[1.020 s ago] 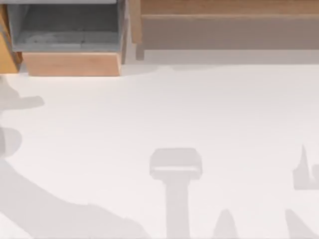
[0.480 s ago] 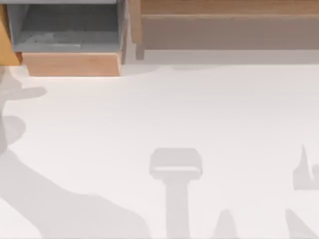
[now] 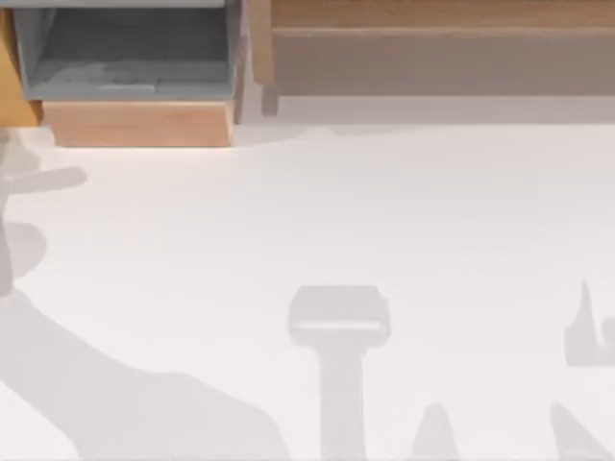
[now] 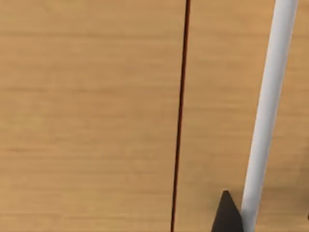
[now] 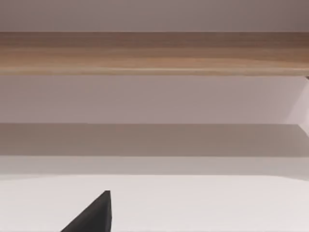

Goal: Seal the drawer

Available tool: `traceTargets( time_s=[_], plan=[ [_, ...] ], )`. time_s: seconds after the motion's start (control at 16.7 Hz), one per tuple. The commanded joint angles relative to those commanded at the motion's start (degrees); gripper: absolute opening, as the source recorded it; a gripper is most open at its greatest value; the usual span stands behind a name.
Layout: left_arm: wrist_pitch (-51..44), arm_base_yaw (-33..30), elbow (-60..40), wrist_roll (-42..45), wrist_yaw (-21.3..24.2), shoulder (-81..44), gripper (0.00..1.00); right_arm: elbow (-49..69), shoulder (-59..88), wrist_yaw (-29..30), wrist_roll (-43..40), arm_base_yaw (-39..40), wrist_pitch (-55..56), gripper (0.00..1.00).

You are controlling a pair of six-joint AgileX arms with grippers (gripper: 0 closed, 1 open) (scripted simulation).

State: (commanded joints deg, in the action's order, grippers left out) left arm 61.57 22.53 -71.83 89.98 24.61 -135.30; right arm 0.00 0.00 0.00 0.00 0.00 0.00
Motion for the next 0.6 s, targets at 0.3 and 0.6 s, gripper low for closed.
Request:
traceTargets(
  time_s=[0.3,0.6],
  plan=[
    [0.0,0.0,0.0,0.0,0.0,0.0,1.0,0.0,0.0,0.0,0.0,0.0,0.0,1.0],
    [0.0,0.0,0.0,0.0,0.0,0.0,1.0,0.0,0.0,0.0,0.0,0.0,0.0,1.0]
  ],
)
